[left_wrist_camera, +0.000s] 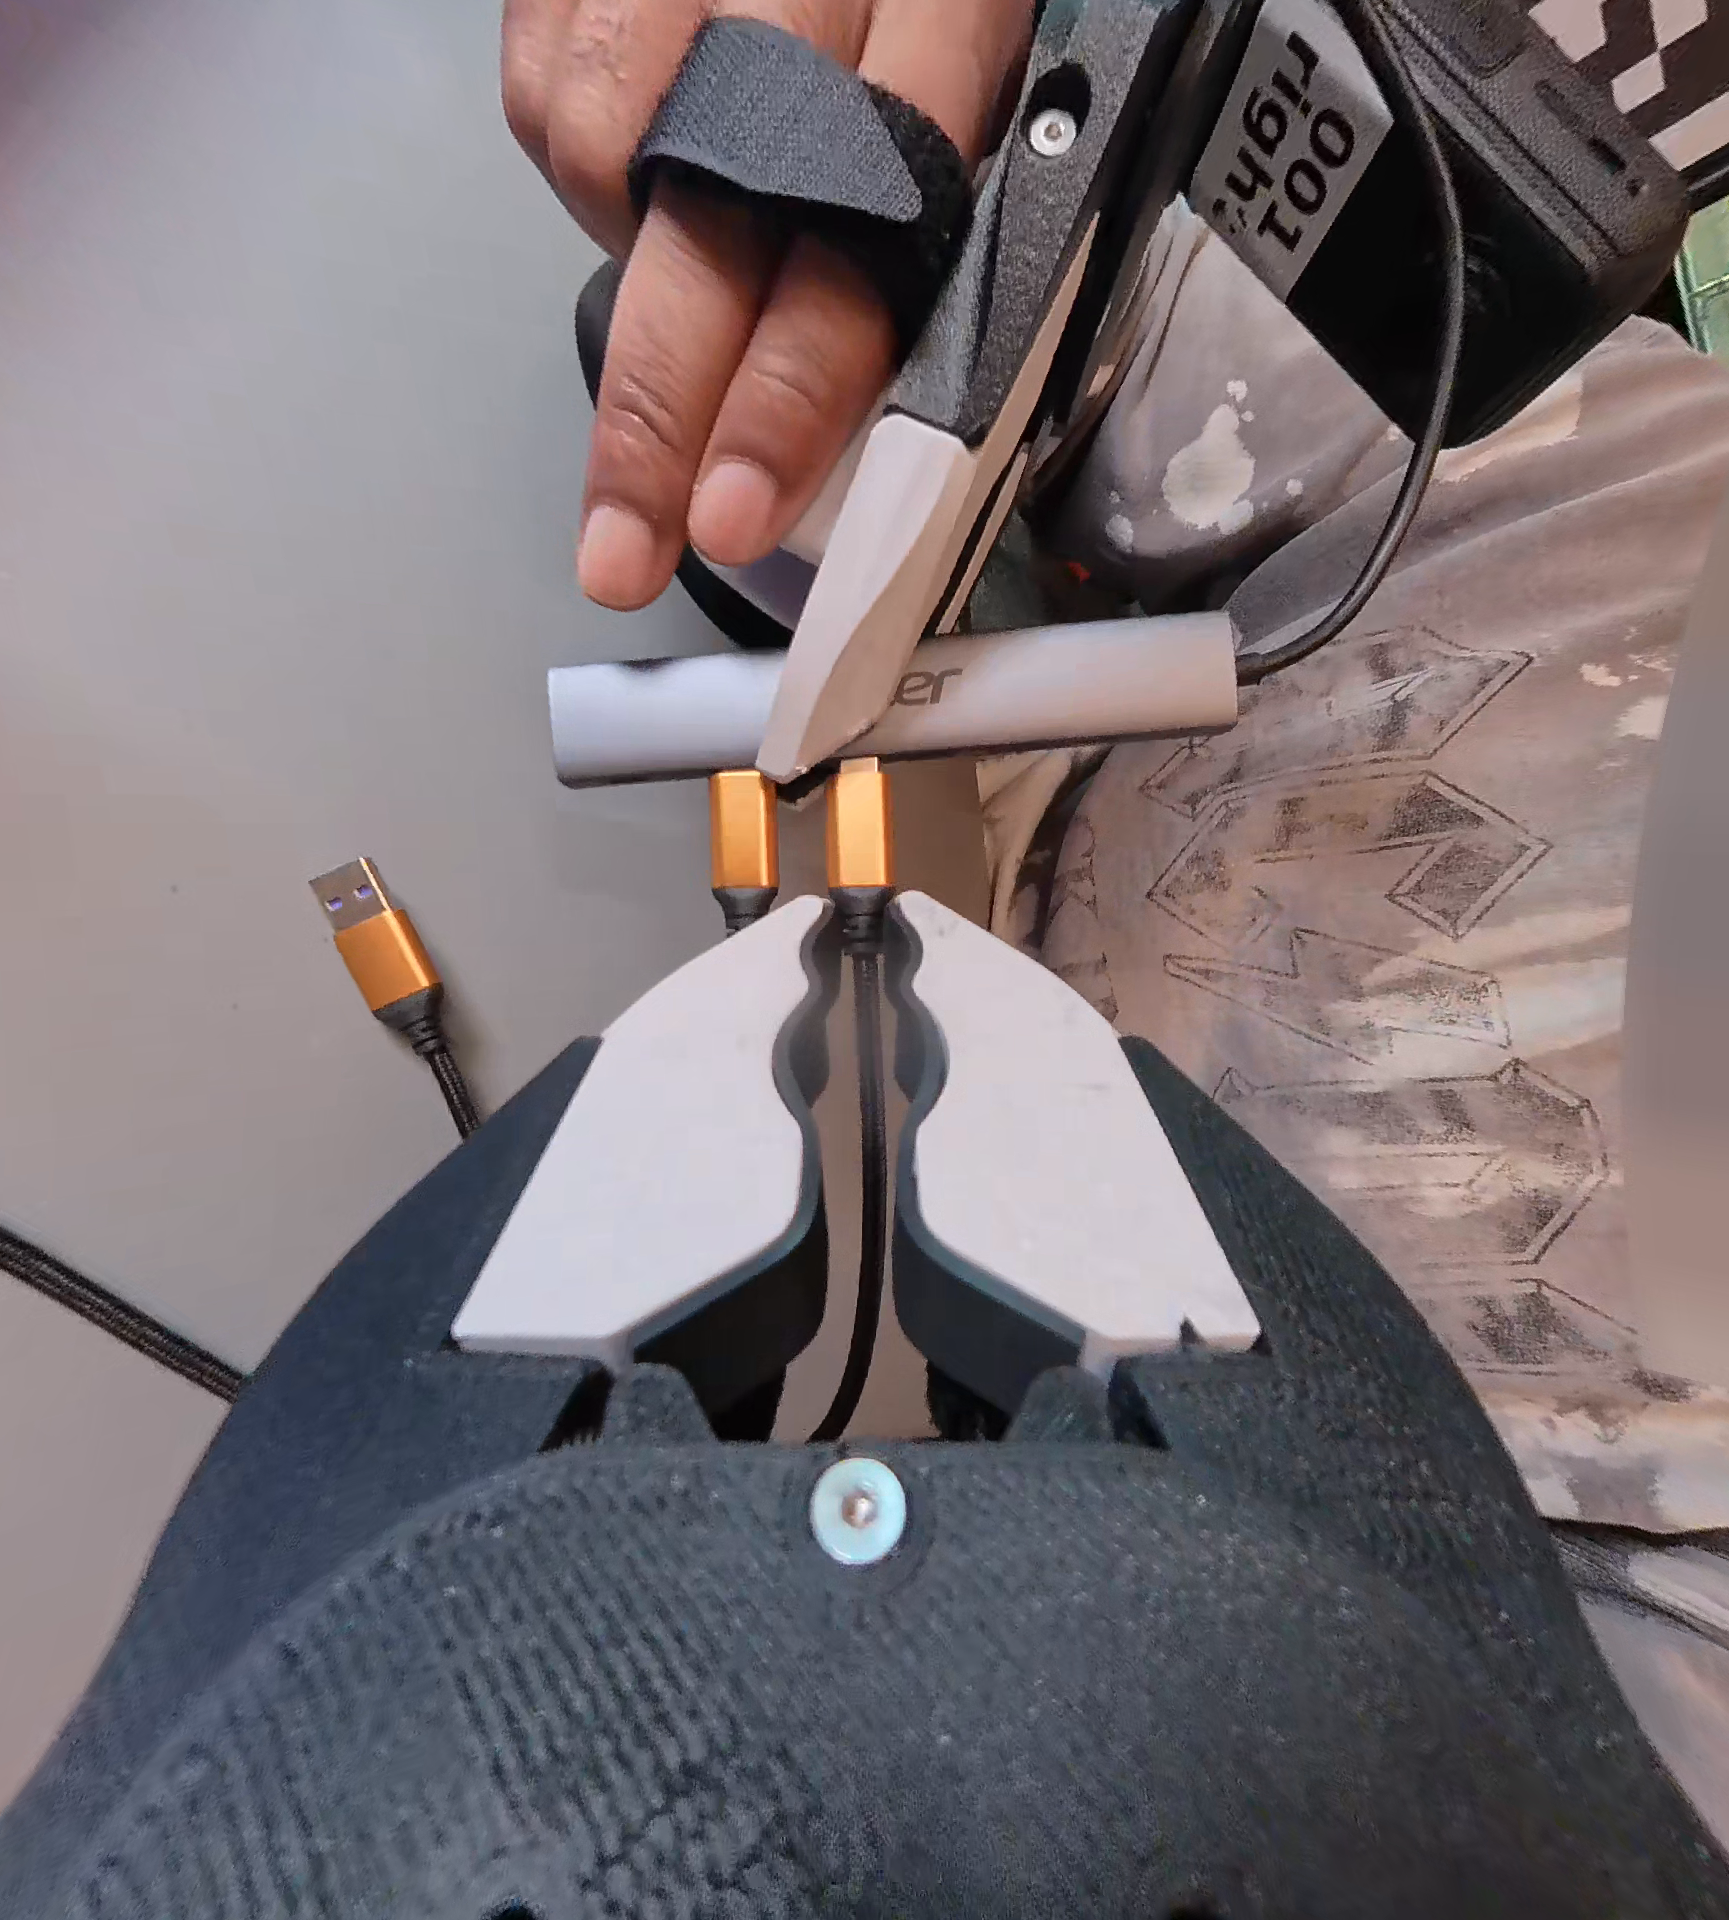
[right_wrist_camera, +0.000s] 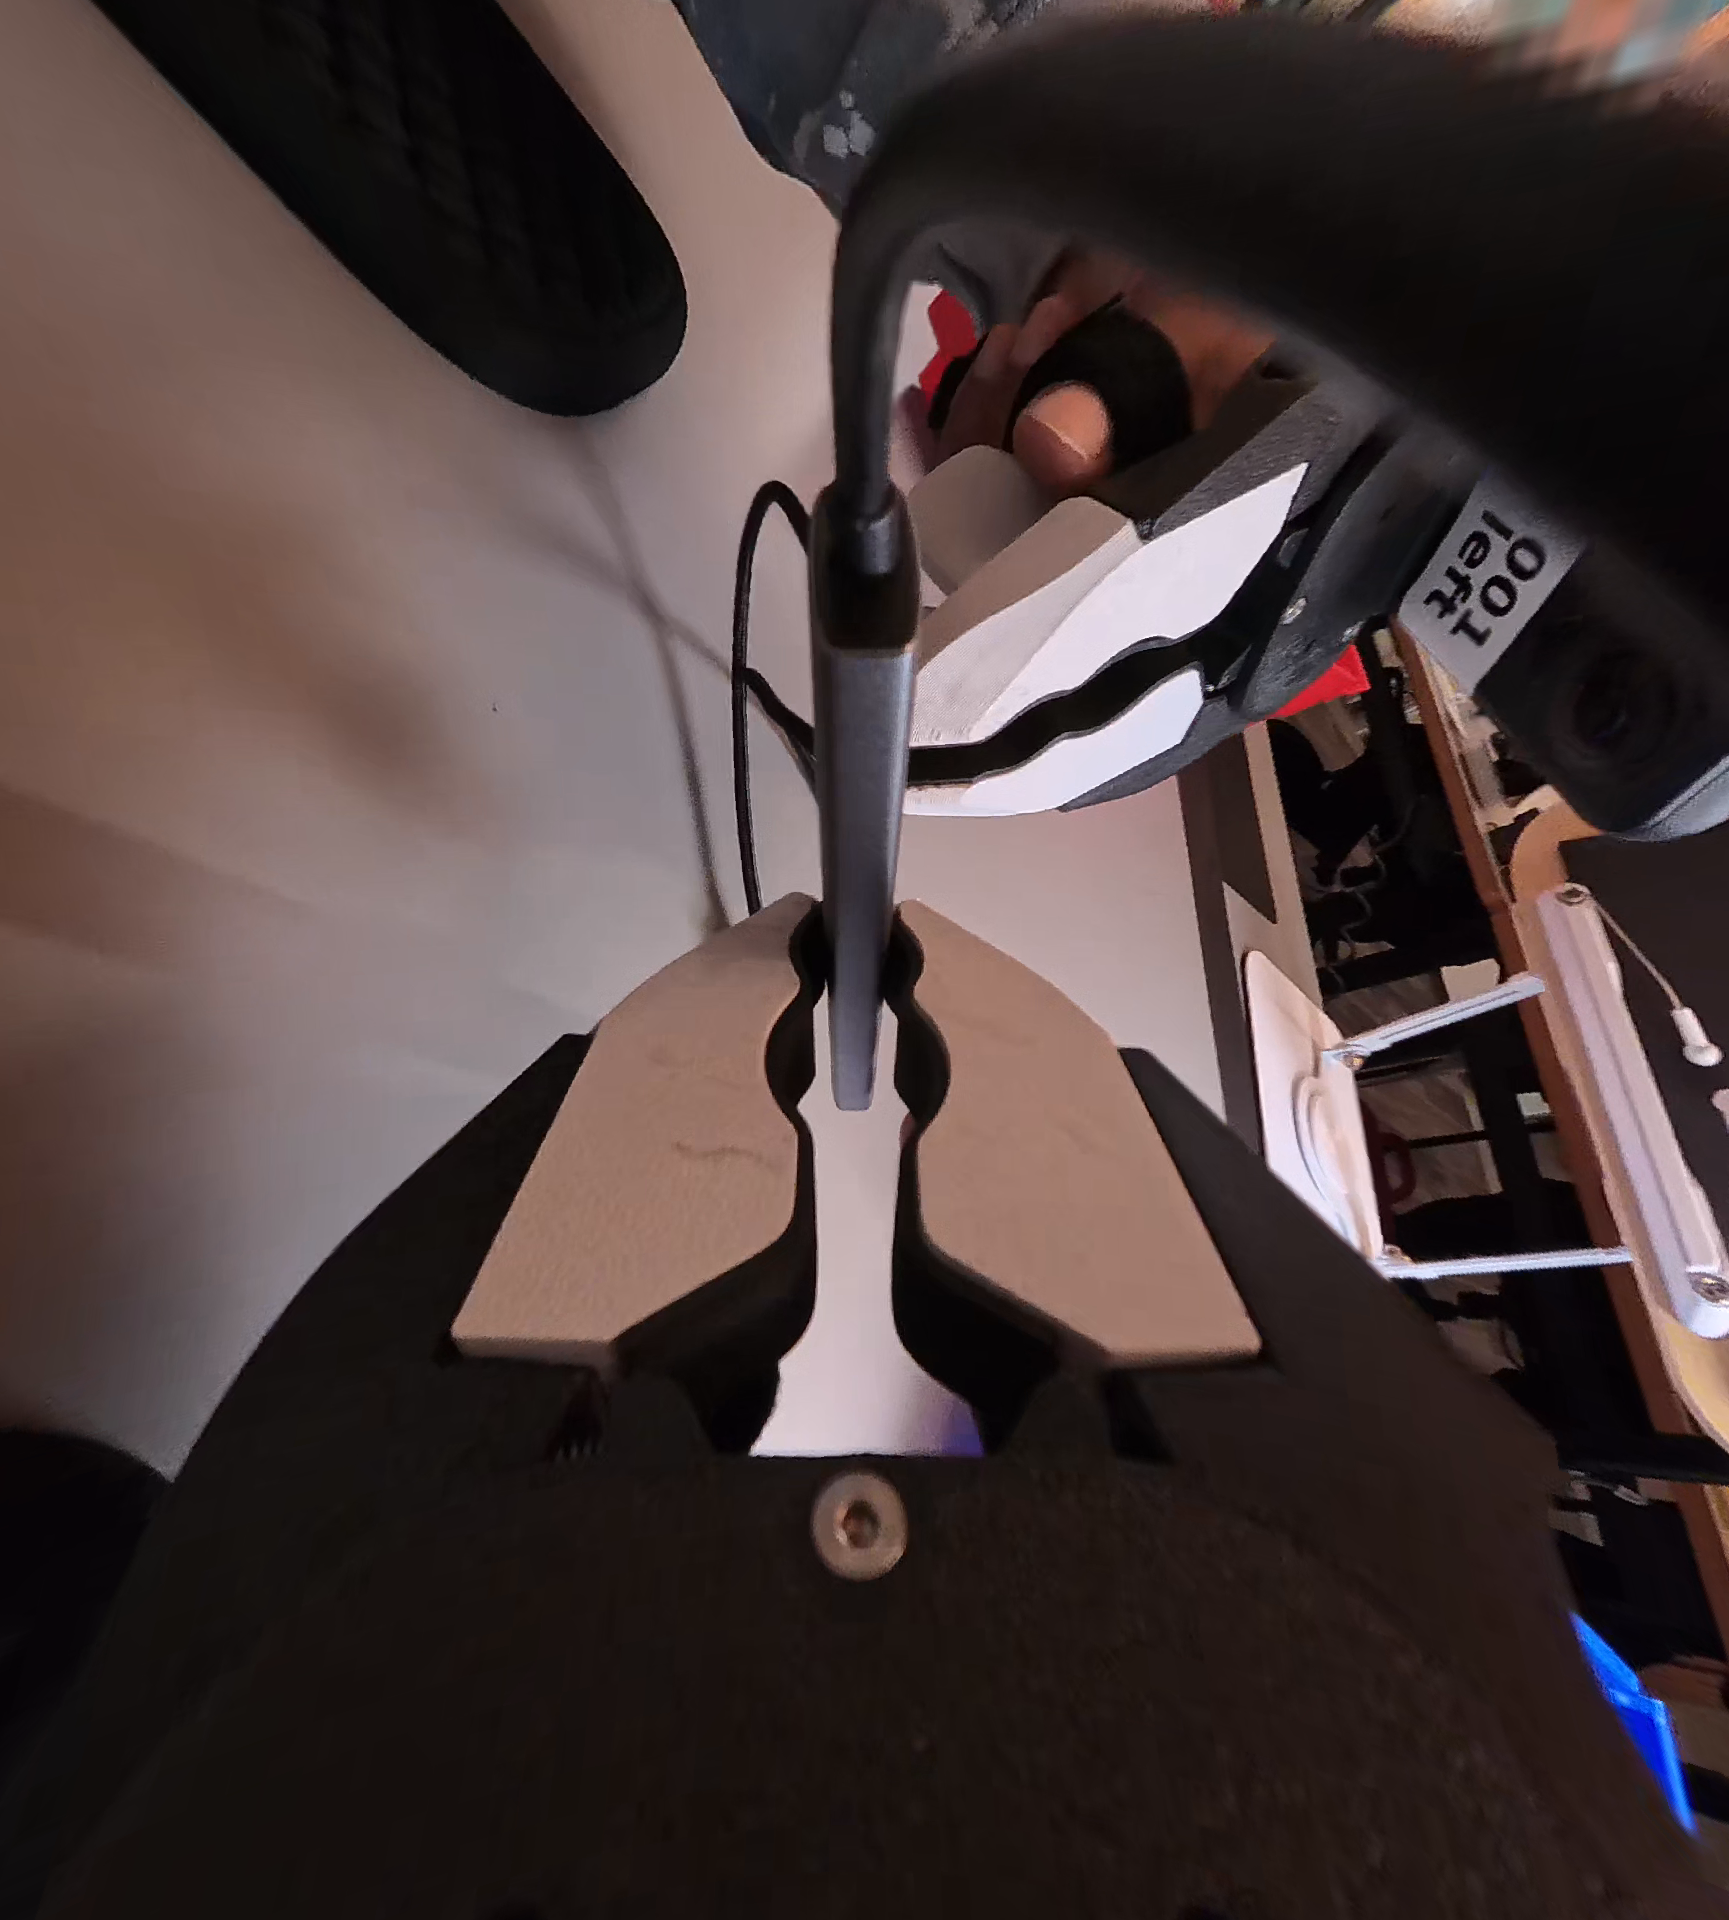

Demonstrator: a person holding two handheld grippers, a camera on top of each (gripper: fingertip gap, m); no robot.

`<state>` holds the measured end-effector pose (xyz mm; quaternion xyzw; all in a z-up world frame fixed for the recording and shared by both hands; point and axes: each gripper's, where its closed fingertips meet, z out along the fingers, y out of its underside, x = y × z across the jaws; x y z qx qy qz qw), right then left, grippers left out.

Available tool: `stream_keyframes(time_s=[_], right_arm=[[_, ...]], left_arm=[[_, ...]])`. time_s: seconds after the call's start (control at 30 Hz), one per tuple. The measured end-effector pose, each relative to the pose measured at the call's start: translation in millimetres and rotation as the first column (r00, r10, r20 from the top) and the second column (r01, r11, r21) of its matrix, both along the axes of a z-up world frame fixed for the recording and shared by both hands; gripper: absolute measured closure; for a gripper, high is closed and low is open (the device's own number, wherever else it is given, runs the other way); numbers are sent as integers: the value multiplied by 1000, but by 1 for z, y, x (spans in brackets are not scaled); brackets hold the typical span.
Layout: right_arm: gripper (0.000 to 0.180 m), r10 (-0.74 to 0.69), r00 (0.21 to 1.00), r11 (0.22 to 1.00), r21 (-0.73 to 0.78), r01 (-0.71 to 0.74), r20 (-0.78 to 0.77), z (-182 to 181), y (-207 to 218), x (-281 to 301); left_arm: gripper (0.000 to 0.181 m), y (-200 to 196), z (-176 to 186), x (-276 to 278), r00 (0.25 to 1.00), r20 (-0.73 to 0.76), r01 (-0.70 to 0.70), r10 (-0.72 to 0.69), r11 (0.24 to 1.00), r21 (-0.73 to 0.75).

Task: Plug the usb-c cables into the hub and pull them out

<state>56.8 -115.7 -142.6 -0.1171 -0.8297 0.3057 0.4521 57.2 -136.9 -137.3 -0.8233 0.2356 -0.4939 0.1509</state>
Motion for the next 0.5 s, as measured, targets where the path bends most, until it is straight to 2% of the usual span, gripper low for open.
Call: stream_keyframes(time_s=[0.33,0.5], right_arm=[[170,-91,995,992,90,93,-35,-9,5,-7],[169,-156,987,977,145,159,-31,-19,9,-13]], left_arm=[[174,2,-4,0,998,-16,-54,55,997,57],[173,4,-14,2,993,-93,-74,79,996,54]])
